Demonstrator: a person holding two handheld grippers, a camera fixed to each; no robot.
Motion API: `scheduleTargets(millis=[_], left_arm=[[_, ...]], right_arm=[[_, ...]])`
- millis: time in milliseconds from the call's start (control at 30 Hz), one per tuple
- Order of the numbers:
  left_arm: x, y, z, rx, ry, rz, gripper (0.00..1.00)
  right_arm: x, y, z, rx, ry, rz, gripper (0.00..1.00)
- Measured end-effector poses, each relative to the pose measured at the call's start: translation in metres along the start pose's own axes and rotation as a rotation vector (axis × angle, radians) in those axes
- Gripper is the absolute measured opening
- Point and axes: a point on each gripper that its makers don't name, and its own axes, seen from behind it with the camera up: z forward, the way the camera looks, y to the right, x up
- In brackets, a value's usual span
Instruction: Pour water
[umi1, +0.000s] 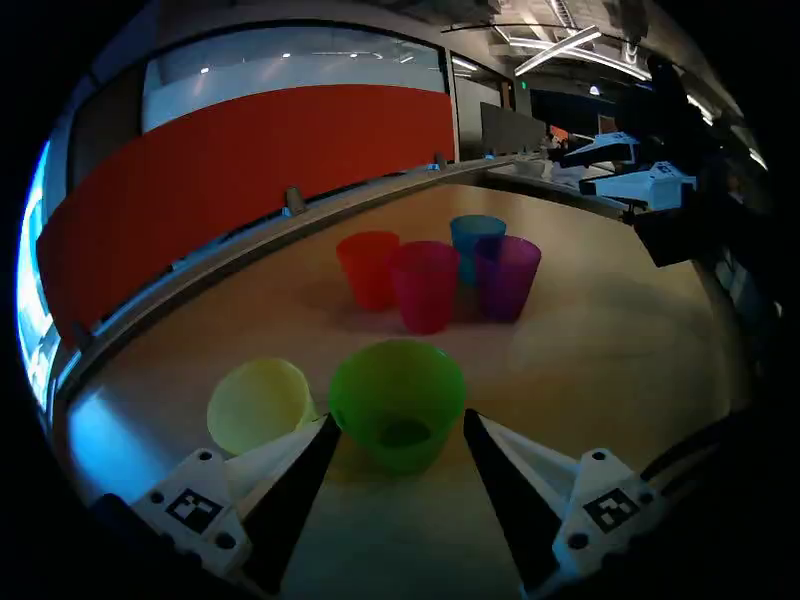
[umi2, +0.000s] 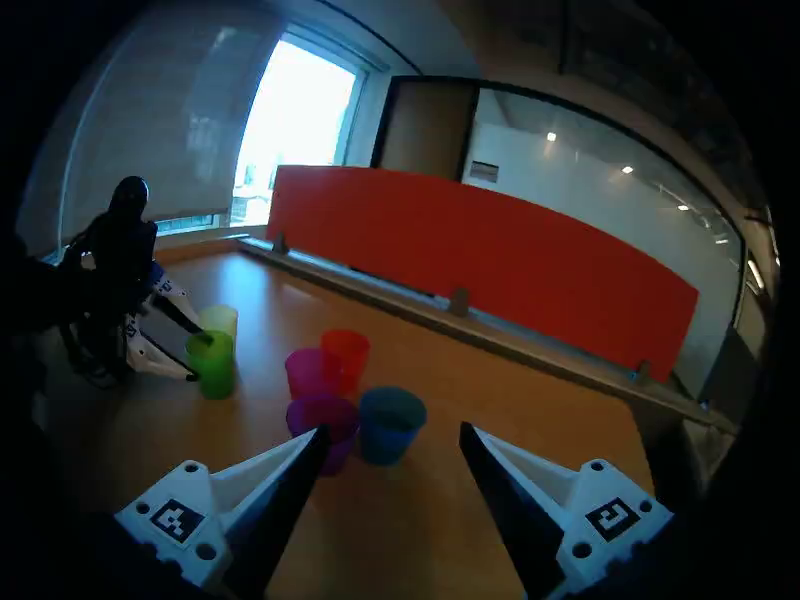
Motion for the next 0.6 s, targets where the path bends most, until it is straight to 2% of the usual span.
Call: scheduleTargets(millis=[600], left_arm=[[0.006,0.000,0.014,-0.011,0.012,0.004,0.91]], right_arm=[[-0.008,0.006,0.003,-0.005,-0.013,0.012,1.00]])
